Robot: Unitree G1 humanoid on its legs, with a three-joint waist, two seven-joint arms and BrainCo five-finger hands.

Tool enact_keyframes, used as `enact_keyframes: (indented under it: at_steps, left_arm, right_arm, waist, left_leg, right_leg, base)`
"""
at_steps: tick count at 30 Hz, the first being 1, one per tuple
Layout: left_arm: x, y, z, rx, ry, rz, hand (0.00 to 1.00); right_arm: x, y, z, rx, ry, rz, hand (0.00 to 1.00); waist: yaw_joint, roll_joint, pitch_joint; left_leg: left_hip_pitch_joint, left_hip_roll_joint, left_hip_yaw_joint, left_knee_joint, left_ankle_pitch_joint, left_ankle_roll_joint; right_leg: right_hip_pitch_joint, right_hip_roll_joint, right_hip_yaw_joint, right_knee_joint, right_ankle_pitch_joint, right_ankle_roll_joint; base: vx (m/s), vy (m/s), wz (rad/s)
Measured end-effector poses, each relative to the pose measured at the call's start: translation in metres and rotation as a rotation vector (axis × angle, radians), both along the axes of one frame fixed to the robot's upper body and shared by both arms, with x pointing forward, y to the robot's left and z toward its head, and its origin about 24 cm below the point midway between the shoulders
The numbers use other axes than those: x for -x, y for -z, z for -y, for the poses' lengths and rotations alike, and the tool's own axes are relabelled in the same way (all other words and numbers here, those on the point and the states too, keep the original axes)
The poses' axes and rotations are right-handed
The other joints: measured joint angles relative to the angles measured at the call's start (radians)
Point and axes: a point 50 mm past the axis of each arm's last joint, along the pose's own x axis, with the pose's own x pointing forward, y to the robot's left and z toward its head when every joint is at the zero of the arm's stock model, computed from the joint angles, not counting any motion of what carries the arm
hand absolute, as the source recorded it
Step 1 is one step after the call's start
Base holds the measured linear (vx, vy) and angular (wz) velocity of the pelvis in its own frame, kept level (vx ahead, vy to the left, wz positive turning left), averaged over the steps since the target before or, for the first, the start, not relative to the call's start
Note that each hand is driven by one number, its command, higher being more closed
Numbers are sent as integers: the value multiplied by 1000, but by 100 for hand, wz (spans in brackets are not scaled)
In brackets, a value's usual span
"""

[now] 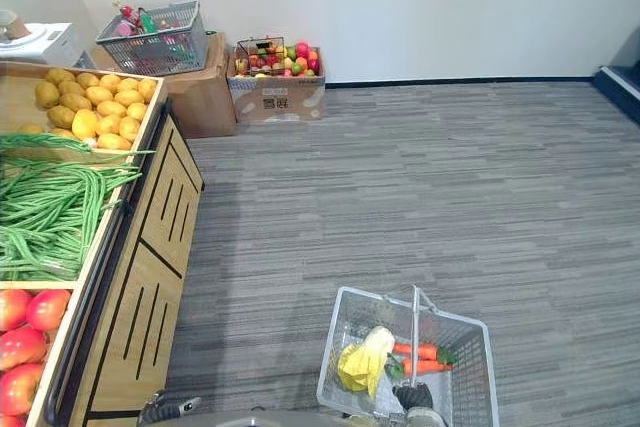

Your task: Pick vegetable in the basket

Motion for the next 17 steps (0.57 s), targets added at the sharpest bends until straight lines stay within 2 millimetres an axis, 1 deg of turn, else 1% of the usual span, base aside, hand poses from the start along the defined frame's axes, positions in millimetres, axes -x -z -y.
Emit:
enact_keyframes:
  at_steps: [4, 6, 14, 17]
  left_arm:
    - [1, 0, 0, 1, -1, -6, 0]
    - [3, 1, 0, 2, -1, -13, 0]
    - [3, 1, 1, -2, 7, -18, 0]
    - [3, 1, 1, -6, 12, -21, 0]
  right_arm:
    - [4, 1, 0, -55, 138, 16, 100]
    - [9, 3, -2, -90, 223, 12, 100]
    - [11, 5, -5, -111, 269, 11, 100]
    - [12, 5, -5, -111, 270, 10, 100]
  waist:
    - [-1, 0, 0]
    - [-1, -1, 0]
    - [-2, 0, 0]
    - [-2, 2, -3]
  left_leg:
    - [6, -7, 1, -1, 0, 0]
    - [25, -12, 1, -1, -1, -1]
    - [33, -14, 0, -1, 0, 0]
    - [33, -11, 0, -2, 5, 7]
  right_leg:
    - [5, -3, -1, 0, 0, 0]
    - [27, -11, -4, 0, 0, 0]
    - [32, -17, -4, 10, 0, 1]
    - [32, -16, -5, 16, -1, 1]
  base:
    - [12, 8, 1]
    - [-6, 25, 4]
    - [-80, 1, 0]
    - [-73, -14, 0]
